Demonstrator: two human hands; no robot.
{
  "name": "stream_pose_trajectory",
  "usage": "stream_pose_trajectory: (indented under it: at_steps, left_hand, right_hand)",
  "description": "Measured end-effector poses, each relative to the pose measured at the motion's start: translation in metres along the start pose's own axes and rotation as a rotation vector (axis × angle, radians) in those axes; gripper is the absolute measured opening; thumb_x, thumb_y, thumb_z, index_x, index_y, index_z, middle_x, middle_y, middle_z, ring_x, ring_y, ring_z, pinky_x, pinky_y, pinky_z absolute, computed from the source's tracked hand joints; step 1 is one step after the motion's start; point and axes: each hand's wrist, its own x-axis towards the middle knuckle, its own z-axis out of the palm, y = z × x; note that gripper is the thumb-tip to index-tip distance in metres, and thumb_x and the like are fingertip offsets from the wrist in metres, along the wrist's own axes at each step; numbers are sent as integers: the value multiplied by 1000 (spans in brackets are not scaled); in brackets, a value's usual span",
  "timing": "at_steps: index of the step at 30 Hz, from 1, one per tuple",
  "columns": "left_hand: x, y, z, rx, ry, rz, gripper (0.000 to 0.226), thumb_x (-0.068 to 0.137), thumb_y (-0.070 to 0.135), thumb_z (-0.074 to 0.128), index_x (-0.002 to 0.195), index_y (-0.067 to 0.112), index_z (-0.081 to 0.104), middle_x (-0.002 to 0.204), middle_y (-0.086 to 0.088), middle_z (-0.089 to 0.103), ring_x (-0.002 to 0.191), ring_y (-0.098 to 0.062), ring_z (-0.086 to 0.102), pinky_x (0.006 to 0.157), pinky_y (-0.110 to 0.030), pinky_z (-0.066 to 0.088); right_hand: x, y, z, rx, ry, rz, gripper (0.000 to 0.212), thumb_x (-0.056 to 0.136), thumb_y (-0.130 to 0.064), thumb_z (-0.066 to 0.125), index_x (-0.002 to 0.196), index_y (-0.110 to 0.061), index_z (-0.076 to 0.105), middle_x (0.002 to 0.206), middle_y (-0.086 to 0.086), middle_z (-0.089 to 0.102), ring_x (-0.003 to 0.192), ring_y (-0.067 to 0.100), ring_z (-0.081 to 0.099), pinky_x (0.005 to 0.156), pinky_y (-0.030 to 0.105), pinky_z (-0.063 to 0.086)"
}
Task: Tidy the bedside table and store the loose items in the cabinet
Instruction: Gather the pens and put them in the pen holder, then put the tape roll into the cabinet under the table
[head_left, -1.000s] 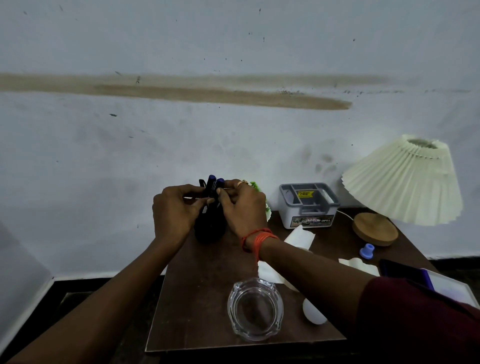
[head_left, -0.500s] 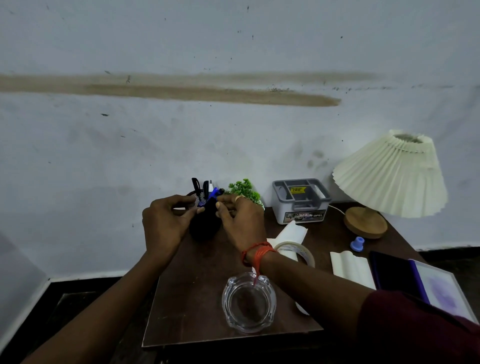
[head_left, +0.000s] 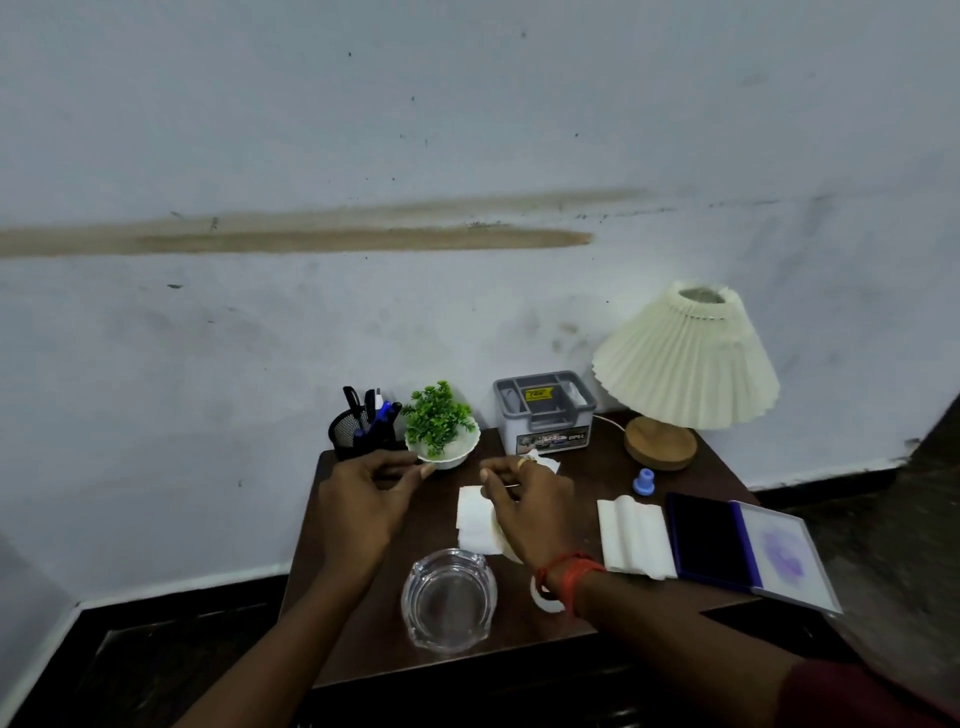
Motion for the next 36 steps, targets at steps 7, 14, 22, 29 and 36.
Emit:
stream_pose_trajectory:
  at_steps: [7, 14, 22, 29, 36]
  left_hand:
    - [-23, 12, 29, 32, -54, -13, 21, 70, 42, 82, 82, 26, 80, 69, 15, 74, 68, 9, 67, 65, -10, 52]
    - [-34, 12, 52, 68, -144, -32, 19, 74, 45, 77, 81, 28, 79, 69, 15, 74, 66, 4, 69, 71, -29, 59]
    - [-34, 6, 72, 164, -246, -102, 34, 85, 51, 61, 87, 22, 79, 82, 5, 77, 87, -11, 69, 78, -25, 51]
    - [-30, 3, 86, 209, -327, -165, 47, 90, 54, 53, 81, 14, 75, 82, -7, 74, 95, -26, 67, 74, -26, 42]
    - [-24, 10, 96, 293, -421, -179, 58, 93, 55, 47, 56, 10, 56, 58, -4, 59, 79, -27, 65, 68, -31, 41]
  right_hand:
    - [-8, 27, -55, 4, 94, 41, 9, 85, -24, 66, 89, -23, 73, 80, -5, 75, 76, 6, 70, 78, 35, 58]
    - [-14, 47, -78, -30, 145, 101, 7, 85, -24, 66, 88, -27, 71, 83, -10, 71, 79, 3, 67, 78, 30, 58]
    - [-5, 57, -69, -176, -36, 287, 17, 82, -29, 63, 95, -24, 71, 97, -3, 73, 97, 15, 66, 89, 29, 52]
    - [-1, 55, -55, -235, -165, 382, 24, 86, -24, 59, 107, -15, 66, 110, 7, 69, 107, 24, 62, 92, 30, 48]
    - [0, 55, -49, -299, -191, 412, 21, 87, -25, 58, 101, -11, 64, 108, 11, 68, 105, 28, 60, 87, 31, 47]
